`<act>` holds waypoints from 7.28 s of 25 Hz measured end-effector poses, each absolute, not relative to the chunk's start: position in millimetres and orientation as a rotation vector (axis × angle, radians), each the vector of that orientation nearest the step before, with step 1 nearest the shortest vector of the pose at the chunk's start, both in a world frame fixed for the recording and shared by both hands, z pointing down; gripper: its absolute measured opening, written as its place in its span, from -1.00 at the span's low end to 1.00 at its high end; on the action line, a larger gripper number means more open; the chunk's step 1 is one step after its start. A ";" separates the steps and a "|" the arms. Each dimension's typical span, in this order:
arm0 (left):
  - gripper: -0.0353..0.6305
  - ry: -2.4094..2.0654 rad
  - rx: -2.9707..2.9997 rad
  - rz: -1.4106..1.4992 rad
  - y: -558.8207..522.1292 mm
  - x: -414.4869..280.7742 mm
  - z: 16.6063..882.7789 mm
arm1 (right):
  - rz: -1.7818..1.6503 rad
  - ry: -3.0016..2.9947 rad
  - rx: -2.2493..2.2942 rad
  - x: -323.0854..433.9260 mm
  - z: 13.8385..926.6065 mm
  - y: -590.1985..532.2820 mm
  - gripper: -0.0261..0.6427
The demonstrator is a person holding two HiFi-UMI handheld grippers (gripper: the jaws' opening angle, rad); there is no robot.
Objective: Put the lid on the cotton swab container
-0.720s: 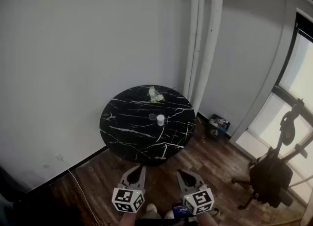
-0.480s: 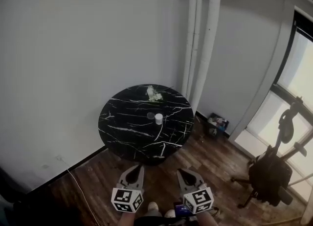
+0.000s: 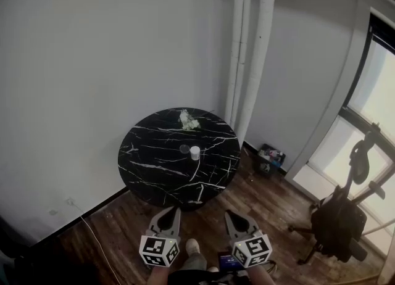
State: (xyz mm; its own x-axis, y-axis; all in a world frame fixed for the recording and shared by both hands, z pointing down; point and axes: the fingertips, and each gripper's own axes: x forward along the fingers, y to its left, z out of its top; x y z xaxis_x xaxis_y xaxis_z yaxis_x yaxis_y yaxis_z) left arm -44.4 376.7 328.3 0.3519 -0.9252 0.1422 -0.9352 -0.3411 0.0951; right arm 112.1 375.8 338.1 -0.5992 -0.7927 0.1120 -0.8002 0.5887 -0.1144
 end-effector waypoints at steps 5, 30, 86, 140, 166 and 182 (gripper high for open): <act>-0.85 -1.768 2.451 0.184 347.2 -54.0 332.5 | 0.277 -2.760 1.364 107.7 344.8 343.4 -0.87; -0.85 -1.582 2.451 0.170 59.1 -104.7 360.6 | 0.397 -2.685 1.374 54.5 370.7 76.4 -0.87; -0.85 -1.544 2.302 0.403 -54.3 -127.9 469.2 | 0.498 -2.564 1.177 16.0 465.8 -43.5 -0.87; -0.85 -1.460 2.051 0.498 -59.6 -141.7 577.7 | 0.601 -2.487 0.907 -16.0 550.2 -50.9 -0.87; -0.85 -1.387 2.099 0.489 -60.1 -123.2 568.9 | 0.613 -2.480 0.929 -16.4 549.2 -51.3 -0.87; -0.85 -1.366 2.175 0.482 -60.7 -107.5 550.1 | 0.637 -2.498 0.956 -14.3 548.5 -53.1 -0.87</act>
State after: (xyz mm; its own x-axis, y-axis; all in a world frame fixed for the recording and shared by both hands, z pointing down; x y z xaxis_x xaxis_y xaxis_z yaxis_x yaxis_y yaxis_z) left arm -107.5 -60.7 550.1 0.4273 -0.7178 0.5497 -0.9038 -0.3542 0.2401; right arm -14.3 -53.1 548.5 -0.6915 -0.5197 0.5017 -0.6965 0.6640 -0.2721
